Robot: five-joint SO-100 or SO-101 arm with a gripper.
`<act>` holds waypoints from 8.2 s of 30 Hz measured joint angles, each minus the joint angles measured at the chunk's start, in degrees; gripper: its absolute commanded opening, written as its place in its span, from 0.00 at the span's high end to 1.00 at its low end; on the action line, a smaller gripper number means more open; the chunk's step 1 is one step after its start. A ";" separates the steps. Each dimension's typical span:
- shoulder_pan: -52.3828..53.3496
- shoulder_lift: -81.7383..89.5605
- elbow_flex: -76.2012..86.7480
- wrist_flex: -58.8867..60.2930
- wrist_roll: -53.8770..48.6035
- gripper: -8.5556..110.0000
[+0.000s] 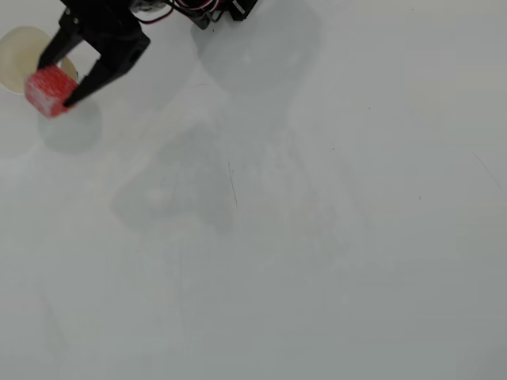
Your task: Pick up the cube and drop it in the cup.
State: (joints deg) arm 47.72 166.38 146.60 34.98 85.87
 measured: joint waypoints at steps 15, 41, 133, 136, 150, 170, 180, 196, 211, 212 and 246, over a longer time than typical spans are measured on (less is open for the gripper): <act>13.97 2.20 1.93 0.00 0.00 0.89; 21.53 -1.05 3.34 -4.66 0.00 0.89; 17.58 -16.44 1.14 -7.38 0.00 0.89; 17.58 -16.44 1.14 -7.38 0.00 0.89; 17.58 -16.44 1.14 -8.44 0.00 0.55; 17.49 -15.21 1.14 -8.53 0.00 0.52; 15.91 -12.83 1.14 -8.61 0.00 0.89; 6.42 -10.55 1.14 -8.96 0.00 0.93; -21.88 -1.05 8.26 -1.32 0.00 0.93; -23.20 0.09 8.88 0.88 0.00 0.93; -37.09 12.39 30.41 31.03 0.00 0.93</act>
State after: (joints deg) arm 10.63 178.77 177.01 66.01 85.87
